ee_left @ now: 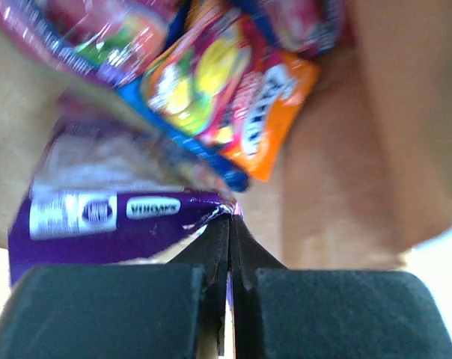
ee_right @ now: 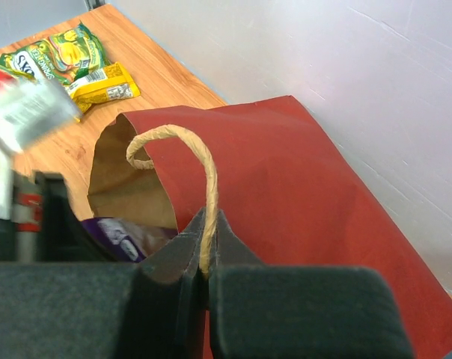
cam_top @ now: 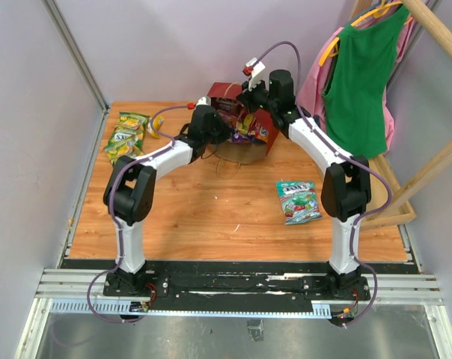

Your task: Take the snacks out of the paper bag

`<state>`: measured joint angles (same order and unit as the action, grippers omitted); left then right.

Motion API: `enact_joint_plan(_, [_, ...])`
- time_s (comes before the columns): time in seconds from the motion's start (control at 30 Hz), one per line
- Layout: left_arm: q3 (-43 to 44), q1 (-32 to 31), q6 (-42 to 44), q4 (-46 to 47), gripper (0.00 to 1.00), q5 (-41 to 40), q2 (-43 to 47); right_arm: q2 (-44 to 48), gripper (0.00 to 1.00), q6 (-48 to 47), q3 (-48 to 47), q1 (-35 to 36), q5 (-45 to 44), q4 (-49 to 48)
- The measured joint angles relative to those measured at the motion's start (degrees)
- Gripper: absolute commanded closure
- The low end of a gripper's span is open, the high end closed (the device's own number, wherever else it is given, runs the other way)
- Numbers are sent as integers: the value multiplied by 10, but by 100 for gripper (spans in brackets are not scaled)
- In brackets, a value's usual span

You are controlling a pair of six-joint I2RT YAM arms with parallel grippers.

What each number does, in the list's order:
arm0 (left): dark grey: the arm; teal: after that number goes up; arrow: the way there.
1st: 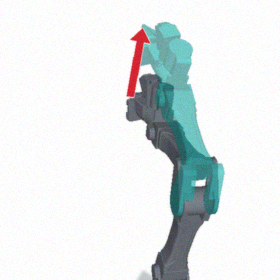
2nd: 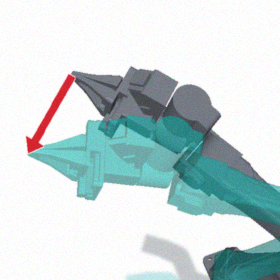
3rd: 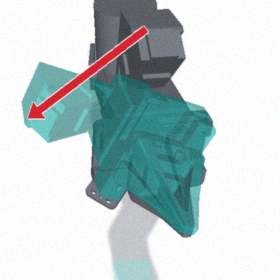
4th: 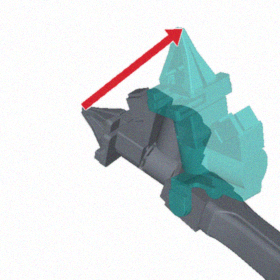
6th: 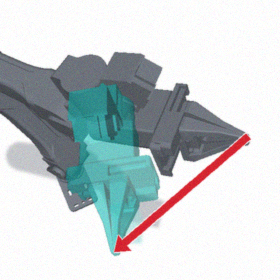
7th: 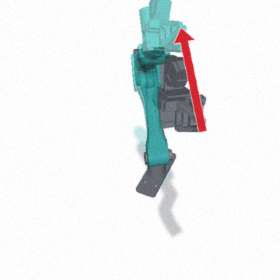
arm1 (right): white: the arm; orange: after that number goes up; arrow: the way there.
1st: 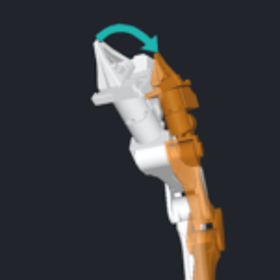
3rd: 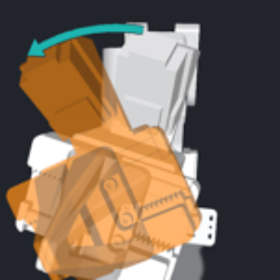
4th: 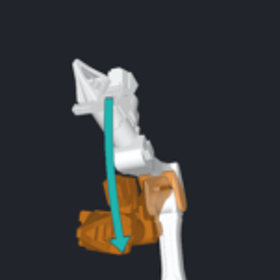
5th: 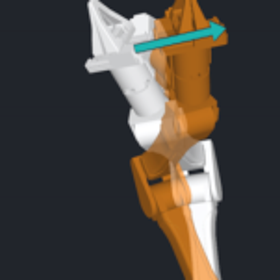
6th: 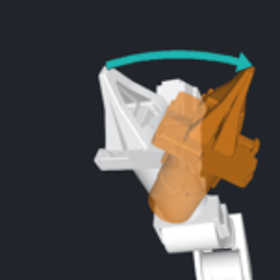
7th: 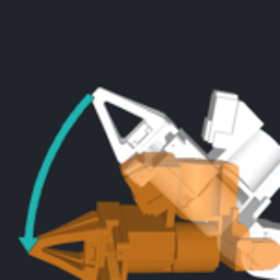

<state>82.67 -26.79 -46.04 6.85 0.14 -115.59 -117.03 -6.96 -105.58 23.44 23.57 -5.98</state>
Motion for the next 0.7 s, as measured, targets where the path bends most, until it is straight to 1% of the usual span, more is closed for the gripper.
enact_joint_plan(0.2, [-23, -3, 23, 18, 100, 13, 99, 0, 99, 7, 0, 0, 0, -2])
enact_joint_plan(0.4, [-101, -7, 50, 19, 99, 19, 214, 1, 99, 8, 7, 0, -5, -7])
enact_joint_plan(0.57, [-208, -7, 79, -17, 99, -39, 372, 9, 99, 7, 43, 0, -10, -16])
enact_joint_plan(0.7, [-267, -7, 79, -96, 99, -111, 522, 18, 99, 7, 70, 0, -12, -21])
